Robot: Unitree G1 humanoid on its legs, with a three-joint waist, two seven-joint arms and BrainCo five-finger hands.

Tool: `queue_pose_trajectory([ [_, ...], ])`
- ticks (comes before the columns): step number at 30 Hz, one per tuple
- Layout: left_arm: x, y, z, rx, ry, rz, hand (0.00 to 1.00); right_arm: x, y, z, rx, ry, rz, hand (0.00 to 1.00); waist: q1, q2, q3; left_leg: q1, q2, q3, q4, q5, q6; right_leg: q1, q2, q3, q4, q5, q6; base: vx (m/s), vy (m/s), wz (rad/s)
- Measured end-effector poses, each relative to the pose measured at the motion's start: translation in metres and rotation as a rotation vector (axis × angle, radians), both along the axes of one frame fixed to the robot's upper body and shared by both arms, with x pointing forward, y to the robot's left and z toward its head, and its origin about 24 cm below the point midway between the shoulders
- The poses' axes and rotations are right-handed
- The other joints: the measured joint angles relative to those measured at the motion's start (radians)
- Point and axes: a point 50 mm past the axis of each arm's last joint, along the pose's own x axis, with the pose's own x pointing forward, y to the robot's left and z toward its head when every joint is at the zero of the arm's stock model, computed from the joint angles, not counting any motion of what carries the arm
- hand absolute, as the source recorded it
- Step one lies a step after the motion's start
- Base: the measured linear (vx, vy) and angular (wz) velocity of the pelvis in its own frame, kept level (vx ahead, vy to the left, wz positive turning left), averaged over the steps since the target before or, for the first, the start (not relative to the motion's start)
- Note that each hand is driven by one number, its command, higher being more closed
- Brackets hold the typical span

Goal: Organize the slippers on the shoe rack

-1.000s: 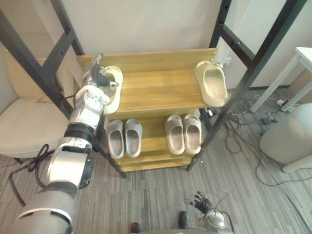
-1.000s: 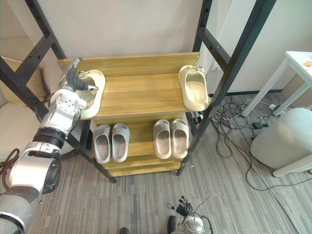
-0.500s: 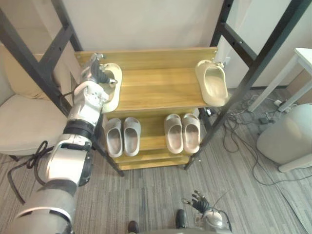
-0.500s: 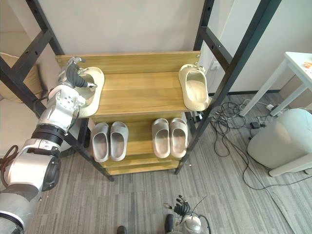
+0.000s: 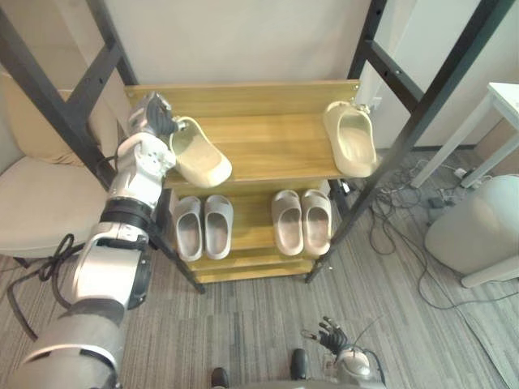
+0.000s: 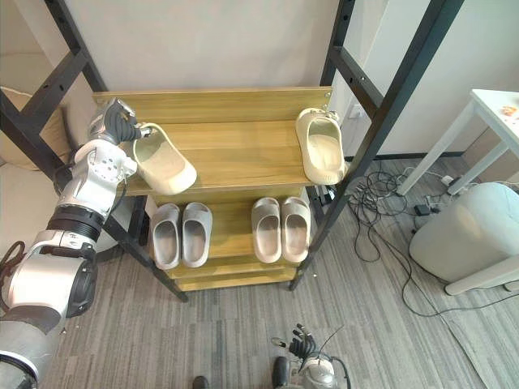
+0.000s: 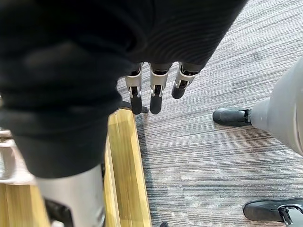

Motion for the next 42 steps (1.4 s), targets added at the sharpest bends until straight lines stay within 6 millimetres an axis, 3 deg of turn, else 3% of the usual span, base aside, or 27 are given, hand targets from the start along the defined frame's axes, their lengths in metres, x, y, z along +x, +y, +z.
queue_pose_trajectory([
  [5, 0.0, 0.001, 0.001, 0.003, -0.004, 0.002, 1.0, 0.003, 0.0, 0.001, 0.0, -0.006, 0.001, 0.0, 0.0, -0.003, -0.001, 0.0, -0.006, -0.002, -0.004, 0.005, 0.003, 0.0, -0.007, -0.012, 0.0, 0.0, 0.0, 0.0, 0.0, 0.02],
  [10, 0.0, -0.01, 0.004, -0.002, -0.03, -0.032, 1.0, 0.003, 0.0, 0.001, 0.0, -0.011, 0.001, 0.0, 0.002, -0.003, -0.001, -0.002, -0.005, -0.011, -0.012, 0.01, 0.003, 0.0, -0.007, -0.014, 0.0, 0.0, 0.0, 0.0, 0.0, 0.05],
  [16, -0.004, -0.076, -0.004, 0.042, -0.062, -0.24, 1.0, 0.004, 0.001, 0.003, 0.003, -0.022, 0.0, 0.0, 0.009, -0.005, -0.002, 0.003, -0.006, -0.032, -0.012, 0.01, 0.003, 0.017, -0.009, -0.022, 0.0, 0.0, 0.0, 0.0, 0.009, 0.1],
  [25, -0.014, -0.142, -0.013, 0.085, -0.083, -0.433, 1.0, 0.008, 0.007, 0.006, 0.018, -0.044, -0.021, 0.0, 0.001, -0.002, -0.001, 0.016, -0.005, -0.003, -0.012, 0.01, 0.002, 0.016, -0.005, 0.011, 0.0, 0.001, 0.001, -0.03, -0.003, -0.09],
  [29, -0.018, -0.162, -0.018, 0.087, -0.077, -0.494, 1.0, 0.008, 0.007, 0.007, 0.012, -0.051, -0.043, 0.0, -0.01, 0.001, 0.001, 0.02, -0.004, 0.011, -0.012, 0.009, 0.001, 0.009, -0.001, 0.026, 0.0, 0.003, 0.003, -0.02, -0.003, -0.11],
  [34, -0.02, -0.182, 0.0, 0.16, -0.149, -0.538, 1.0, 0.01, 0.001, 0.012, 0.006, -0.088, -0.086, 0.0, -0.013, 0.013, 0.007, 0.019, -0.003, 0.041, -0.012, 0.006, -0.002, -0.01, 0.003, 0.055, 0.0, 0.011, 0.002, -0.01, -0.007, -0.18],
  [42, -0.021, -0.186, 0.02, 0.266, -0.253, -0.51, 1.0, 0.007, -0.002, 0.012, -0.011, -0.085, -0.112, 0.0, -0.018, 0.03, 0.017, 0.029, -0.003, 0.114, -0.01, -0.009, -0.004, -0.043, 0.014, 0.127, 0.0, 0.023, 0.003, -0.01, -0.007, -0.3],
])
